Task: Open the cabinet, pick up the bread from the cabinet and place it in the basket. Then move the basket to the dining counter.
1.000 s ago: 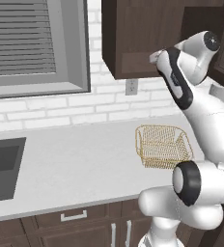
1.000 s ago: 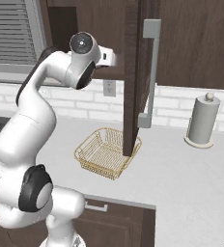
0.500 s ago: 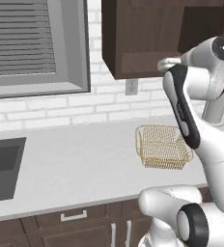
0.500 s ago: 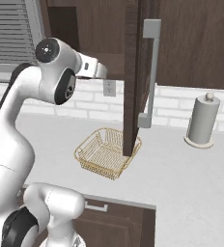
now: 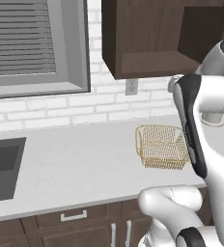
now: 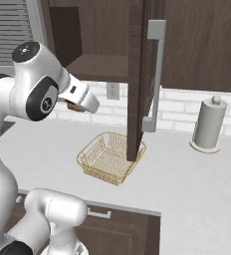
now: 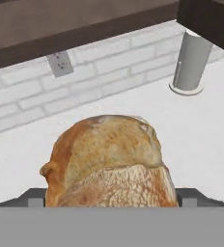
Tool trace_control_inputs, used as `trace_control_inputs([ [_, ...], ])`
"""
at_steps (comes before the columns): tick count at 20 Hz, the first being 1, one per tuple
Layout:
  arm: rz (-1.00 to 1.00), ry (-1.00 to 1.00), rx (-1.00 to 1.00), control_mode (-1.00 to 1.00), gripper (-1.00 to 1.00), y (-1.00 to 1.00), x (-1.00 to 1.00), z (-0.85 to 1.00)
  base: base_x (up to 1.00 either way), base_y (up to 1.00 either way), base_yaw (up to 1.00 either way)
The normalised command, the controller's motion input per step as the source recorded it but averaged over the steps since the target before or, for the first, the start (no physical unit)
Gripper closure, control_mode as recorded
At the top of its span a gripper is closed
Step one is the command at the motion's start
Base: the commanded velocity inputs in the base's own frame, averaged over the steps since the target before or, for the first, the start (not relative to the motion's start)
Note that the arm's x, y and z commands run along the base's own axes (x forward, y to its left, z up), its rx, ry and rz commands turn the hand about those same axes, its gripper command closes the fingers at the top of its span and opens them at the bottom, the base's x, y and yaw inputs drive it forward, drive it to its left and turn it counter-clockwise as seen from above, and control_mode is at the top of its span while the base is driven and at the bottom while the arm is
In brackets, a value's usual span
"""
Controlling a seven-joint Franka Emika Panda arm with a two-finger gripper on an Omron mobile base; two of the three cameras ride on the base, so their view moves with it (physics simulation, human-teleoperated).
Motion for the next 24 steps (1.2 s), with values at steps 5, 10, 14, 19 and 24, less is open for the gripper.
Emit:
trace_control_inputs([
  [5,-0.11,0.38,0.02,-1.0,1.0,0.0,-0.14,-0.95,0.0,0.0,0.0],
  [10,-0.02,0.2,0.03,-1.0,1.0,-0.1,0.42,-0.91,0.0,0.0,0.0],
  [14,0.0,0.2,0.09,-1.0,1.0,-0.14,0.76,-0.47,0.0,0.0,0.0],
  [19,0.0,0.21,0.03,-1.0,1.0,-0.05,0.66,-0.52,0.0,0.0,0.0],
  [24,0.0,0.06,0.05,-1.0,1.0,-0.07,0.54,-0.45,0.0,0.0,0.0],
])
